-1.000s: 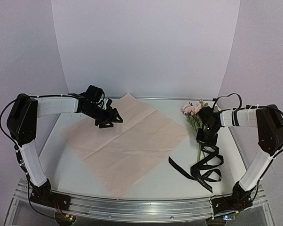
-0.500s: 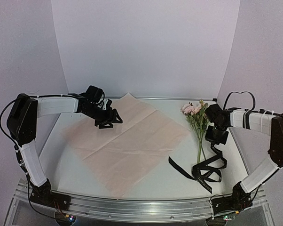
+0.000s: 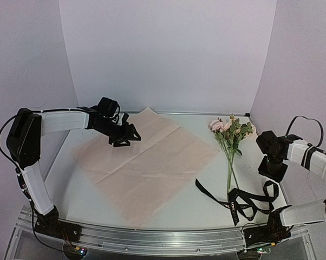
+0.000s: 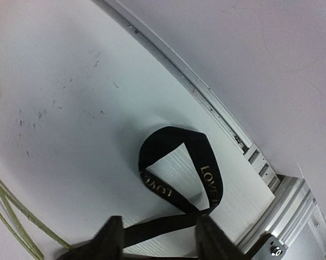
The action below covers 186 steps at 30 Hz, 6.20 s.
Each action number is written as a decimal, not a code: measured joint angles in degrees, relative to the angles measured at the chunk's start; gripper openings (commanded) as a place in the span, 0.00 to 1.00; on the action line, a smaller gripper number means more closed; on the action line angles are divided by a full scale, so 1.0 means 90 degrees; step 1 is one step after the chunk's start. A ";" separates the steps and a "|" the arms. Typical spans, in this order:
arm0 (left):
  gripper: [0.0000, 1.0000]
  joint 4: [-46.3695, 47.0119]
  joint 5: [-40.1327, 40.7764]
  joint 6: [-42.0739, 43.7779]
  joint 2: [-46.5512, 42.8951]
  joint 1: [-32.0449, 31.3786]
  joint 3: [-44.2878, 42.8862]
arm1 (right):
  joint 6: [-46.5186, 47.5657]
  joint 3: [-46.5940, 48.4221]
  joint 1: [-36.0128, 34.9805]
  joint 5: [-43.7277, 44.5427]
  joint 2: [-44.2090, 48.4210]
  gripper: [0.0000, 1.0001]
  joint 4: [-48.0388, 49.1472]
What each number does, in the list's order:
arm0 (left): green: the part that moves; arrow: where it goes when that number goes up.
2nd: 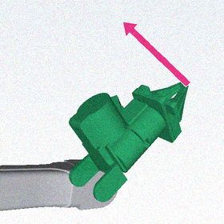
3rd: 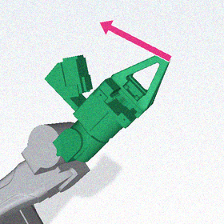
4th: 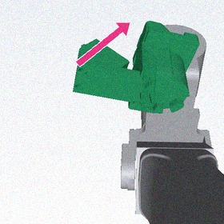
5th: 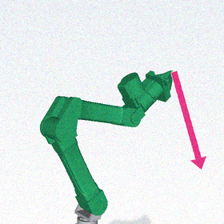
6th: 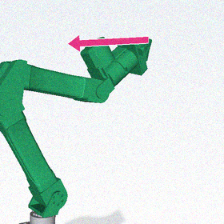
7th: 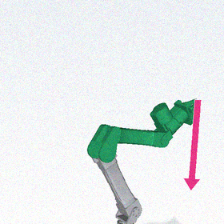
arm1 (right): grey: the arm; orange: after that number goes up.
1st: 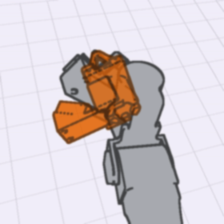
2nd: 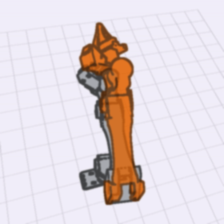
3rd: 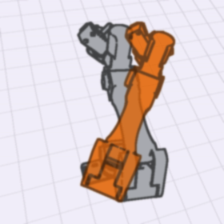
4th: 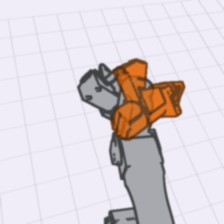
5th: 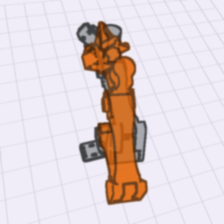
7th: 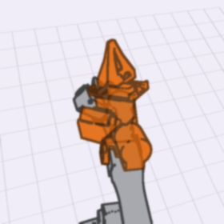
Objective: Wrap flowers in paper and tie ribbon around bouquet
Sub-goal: Move the ribbon to the corner of the board, then pick up the fake flower from the center of the board, then adjust the flattened wrapping paper at the center of the board, then place the fake flower on the flattened wrapping paper.
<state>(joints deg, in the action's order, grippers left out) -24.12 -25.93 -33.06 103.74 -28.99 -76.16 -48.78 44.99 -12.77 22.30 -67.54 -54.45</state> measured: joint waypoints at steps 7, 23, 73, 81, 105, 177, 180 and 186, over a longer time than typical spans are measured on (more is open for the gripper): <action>0.66 0.0014 -0.0072 -0.0007 0.0000 0.0000 0.0002 | 0.1057 0.0334 -0.0203 -0.1179 -0.0471 0.67 0.0994; 0.66 0.0006 -0.0099 -0.0007 -0.0088 0.0000 0.0002 | 0.2411 0.2369 -0.0307 -0.2692 -0.3755 0.52 0.2029; 0.65 0.0943 0.0010 -0.0412 0.0587 -0.0009 0.0067 | 0.2391 0.3750 -0.1178 -0.2160 -0.3310 0.00 0.1173; 0.65 0.1224 0.0094 -0.0656 0.1508 -0.0301 -0.0041 | 0.2346 0.4003 -0.1496 -0.2261 -0.3268 0.00 0.1037; 0.64 0.1530 0.0359 -0.1171 0.2078 -0.1437 -0.0532 | 0.2303 0.4132 -0.1730 -0.2314 -0.3203 0.00 0.0985; 0.59 0.0801 0.0852 -0.0817 0.0534 0.0821 0.1331 | 0.0772 0.9000 -0.3199 -0.4642 -0.8664 0.00 0.3684; 0.58 0.0793 0.0846 -0.0766 0.0676 0.0823 0.1144 | 0.0776 0.9062 -0.3199 -0.4817 -0.8688 0.00 0.3700; 0.58 0.0745 0.0839 -0.0646 0.0743 0.0826 0.1044 | 0.0820 0.9569 -0.3199 -0.5205 -0.9001 0.02 0.3784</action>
<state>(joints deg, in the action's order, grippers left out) -17.41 -18.38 -38.87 110.43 -21.56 -66.76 -41.40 131.11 -41.56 -24.55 -148.55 -20.39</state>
